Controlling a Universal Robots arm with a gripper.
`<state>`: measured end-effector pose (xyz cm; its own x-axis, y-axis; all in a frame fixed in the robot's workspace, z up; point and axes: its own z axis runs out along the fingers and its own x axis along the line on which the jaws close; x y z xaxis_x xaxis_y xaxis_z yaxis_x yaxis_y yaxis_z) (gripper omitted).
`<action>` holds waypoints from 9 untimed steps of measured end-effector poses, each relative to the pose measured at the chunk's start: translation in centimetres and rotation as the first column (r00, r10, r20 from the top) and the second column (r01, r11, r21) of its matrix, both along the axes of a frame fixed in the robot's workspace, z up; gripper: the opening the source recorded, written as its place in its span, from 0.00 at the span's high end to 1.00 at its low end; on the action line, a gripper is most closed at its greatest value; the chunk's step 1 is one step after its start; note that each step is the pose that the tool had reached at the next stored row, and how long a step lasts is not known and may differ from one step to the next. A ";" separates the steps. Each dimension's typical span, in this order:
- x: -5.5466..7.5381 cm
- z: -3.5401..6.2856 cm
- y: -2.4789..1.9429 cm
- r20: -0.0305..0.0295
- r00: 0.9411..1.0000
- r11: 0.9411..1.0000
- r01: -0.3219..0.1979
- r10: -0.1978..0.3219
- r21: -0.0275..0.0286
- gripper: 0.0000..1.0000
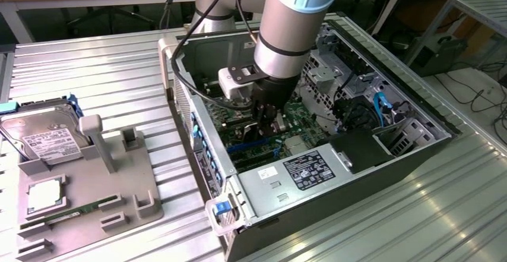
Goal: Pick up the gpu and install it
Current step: 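Insert the gpu into the slot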
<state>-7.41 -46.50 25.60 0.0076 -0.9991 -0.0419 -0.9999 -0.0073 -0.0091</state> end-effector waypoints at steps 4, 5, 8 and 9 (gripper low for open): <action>0.0 -0.01 0.16 0.000 1.000 1.000 0.000 0.000 -0.008 0.73; 0.0 -0.01 0.17 0.000 1.000 1.000 0.000 0.000 -0.008 0.73; 0.0 -0.01 0.26 0.000 1.000 1.000 0.000 0.000 -0.010 0.73; 0.0 -0.01 0.27 0.000 1.000 1.000 0.000 0.000 -0.010 0.73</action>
